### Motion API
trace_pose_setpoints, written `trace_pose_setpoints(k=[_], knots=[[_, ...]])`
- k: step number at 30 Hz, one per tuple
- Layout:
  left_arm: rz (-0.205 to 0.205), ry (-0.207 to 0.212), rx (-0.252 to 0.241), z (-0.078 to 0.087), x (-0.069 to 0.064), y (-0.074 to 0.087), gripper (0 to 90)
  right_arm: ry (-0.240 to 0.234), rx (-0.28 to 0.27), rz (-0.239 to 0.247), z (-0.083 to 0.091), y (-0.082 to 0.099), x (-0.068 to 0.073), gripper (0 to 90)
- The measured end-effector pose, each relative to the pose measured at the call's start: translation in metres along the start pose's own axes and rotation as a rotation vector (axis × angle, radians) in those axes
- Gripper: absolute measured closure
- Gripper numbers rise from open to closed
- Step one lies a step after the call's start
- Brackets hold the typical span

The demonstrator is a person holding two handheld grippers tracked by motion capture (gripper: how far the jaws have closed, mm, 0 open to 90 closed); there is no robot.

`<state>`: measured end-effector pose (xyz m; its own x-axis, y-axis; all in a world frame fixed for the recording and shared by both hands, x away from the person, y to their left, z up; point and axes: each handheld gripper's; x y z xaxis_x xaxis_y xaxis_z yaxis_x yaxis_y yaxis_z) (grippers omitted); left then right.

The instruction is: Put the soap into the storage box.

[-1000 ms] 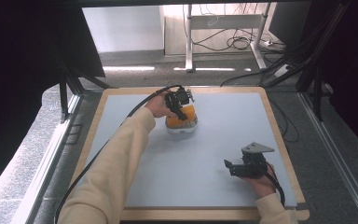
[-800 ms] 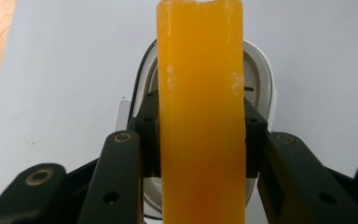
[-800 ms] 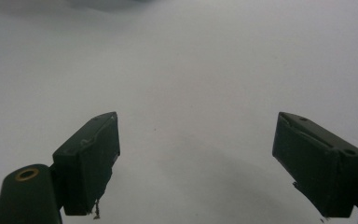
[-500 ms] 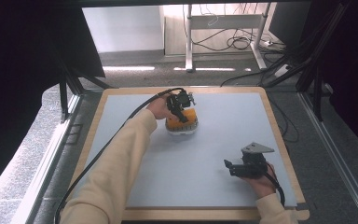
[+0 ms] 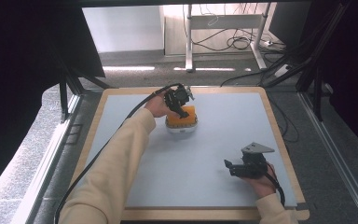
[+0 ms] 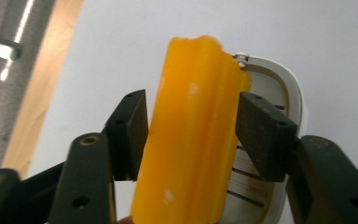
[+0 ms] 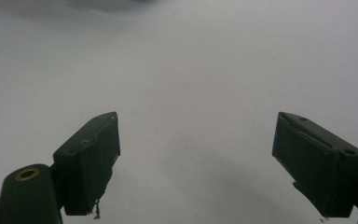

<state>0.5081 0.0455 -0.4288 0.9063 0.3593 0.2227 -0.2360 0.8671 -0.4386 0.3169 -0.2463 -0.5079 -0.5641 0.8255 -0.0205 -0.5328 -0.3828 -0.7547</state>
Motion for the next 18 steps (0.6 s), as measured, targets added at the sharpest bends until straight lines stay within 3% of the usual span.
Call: trace_pose_setpoints(k=[10,18], knots=[[0.061,-0.021,-0.062,0.016,0.0,0.008,31.3,-0.001,-0.001,0.002,0.0,0.0,-0.001,15.6],[0.156,-0.008,-0.137,0.04,-0.019,0.035,28.3,0.002,-0.002,0.006,0.0,0.0,0.0,15.6]])
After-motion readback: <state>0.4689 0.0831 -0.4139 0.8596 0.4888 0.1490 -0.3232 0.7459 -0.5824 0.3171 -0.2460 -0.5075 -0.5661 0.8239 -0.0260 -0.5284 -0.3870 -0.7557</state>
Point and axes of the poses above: each handheld gripper's, and its own axes: z roughly backward along the jaws, y roughly out of its underside, x roughly to its left, and after that the axes turned 1 degree about x, right-handed
